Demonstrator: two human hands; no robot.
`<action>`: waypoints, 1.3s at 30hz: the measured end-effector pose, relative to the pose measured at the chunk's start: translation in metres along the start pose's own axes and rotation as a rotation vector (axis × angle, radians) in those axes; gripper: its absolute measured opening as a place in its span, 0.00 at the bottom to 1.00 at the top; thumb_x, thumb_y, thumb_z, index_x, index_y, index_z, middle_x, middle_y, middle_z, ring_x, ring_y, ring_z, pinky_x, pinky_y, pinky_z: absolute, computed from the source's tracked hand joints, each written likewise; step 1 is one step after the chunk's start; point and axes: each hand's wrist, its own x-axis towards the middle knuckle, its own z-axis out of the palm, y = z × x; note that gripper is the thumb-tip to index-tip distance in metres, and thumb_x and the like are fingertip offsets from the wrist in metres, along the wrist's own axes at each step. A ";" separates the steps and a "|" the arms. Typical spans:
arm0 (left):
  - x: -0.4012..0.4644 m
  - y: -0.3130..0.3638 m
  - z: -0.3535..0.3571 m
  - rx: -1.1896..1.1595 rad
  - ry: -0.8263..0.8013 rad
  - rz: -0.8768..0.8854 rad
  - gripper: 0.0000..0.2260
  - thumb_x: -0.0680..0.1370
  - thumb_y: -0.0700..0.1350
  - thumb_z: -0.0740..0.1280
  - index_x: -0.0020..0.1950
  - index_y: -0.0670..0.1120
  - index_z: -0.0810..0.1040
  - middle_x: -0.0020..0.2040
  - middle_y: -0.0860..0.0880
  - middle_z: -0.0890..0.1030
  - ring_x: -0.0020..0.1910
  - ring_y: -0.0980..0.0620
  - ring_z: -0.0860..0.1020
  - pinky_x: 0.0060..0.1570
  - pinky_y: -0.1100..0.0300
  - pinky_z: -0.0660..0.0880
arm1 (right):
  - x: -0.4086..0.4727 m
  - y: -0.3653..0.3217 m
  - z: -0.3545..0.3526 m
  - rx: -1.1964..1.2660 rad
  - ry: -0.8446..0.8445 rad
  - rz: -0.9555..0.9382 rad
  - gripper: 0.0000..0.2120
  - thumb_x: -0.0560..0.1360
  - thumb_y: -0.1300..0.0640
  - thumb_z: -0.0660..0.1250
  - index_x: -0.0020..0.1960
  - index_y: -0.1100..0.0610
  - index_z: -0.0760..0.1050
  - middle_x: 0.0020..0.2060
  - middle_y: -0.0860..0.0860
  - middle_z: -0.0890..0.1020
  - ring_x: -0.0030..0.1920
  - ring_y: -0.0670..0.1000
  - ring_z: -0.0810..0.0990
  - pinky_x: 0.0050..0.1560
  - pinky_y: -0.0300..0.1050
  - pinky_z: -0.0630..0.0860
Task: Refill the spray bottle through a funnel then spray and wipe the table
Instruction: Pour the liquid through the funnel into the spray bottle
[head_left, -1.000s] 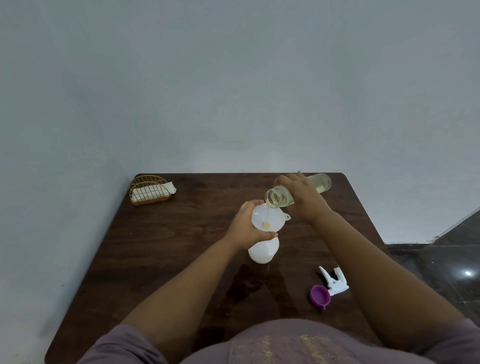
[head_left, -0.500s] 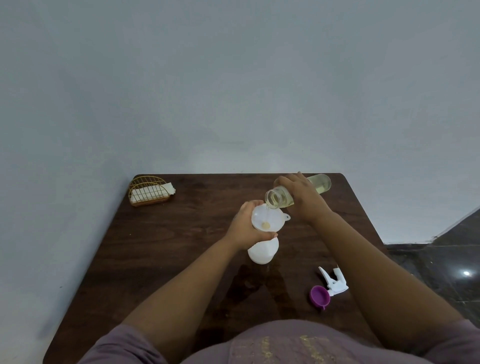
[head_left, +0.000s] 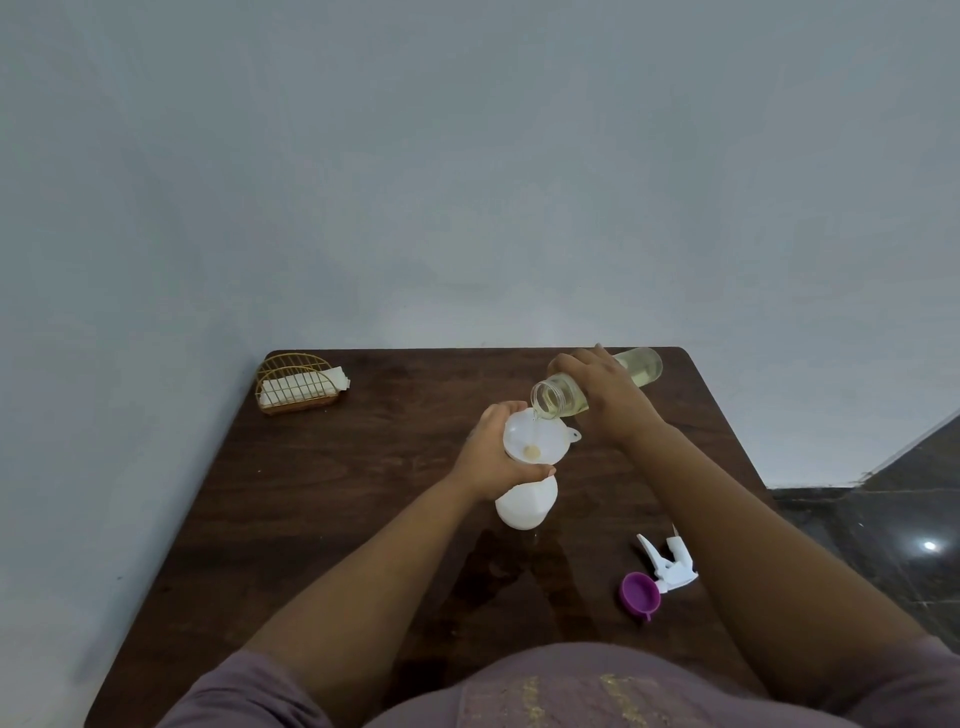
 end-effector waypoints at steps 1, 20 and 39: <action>0.000 0.000 0.000 0.000 -0.002 -0.002 0.36 0.64 0.50 0.80 0.68 0.52 0.68 0.64 0.53 0.70 0.60 0.52 0.72 0.56 0.53 0.75 | 0.000 0.000 0.000 -0.002 -0.004 -0.002 0.20 0.62 0.60 0.75 0.51 0.50 0.72 0.45 0.47 0.77 0.46 0.49 0.68 0.53 0.42 0.62; 0.000 0.001 -0.001 -0.007 -0.002 -0.004 0.36 0.65 0.49 0.80 0.68 0.51 0.68 0.65 0.52 0.70 0.60 0.51 0.72 0.55 0.55 0.75 | 0.001 -0.001 -0.001 -0.008 -0.002 -0.006 0.19 0.63 0.61 0.74 0.51 0.52 0.73 0.44 0.48 0.77 0.46 0.51 0.69 0.51 0.41 0.61; 0.003 -0.002 0.001 -0.009 -0.004 -0.009 0.36 0.64 0.51 0.80 0.67 0.53 0.67 0.64 0.53 0.70 0.60 0.52 0.72 0.55 0.55 0.75 | 0.002 -0.002 -0.003 -0.009 -0.016 -0.029 0.20 0.62 0.61 0.75 0.52 0.53 0.74 0.44 0.50 0.77 0.47 0.50 0.69 0.50 0.41 0.62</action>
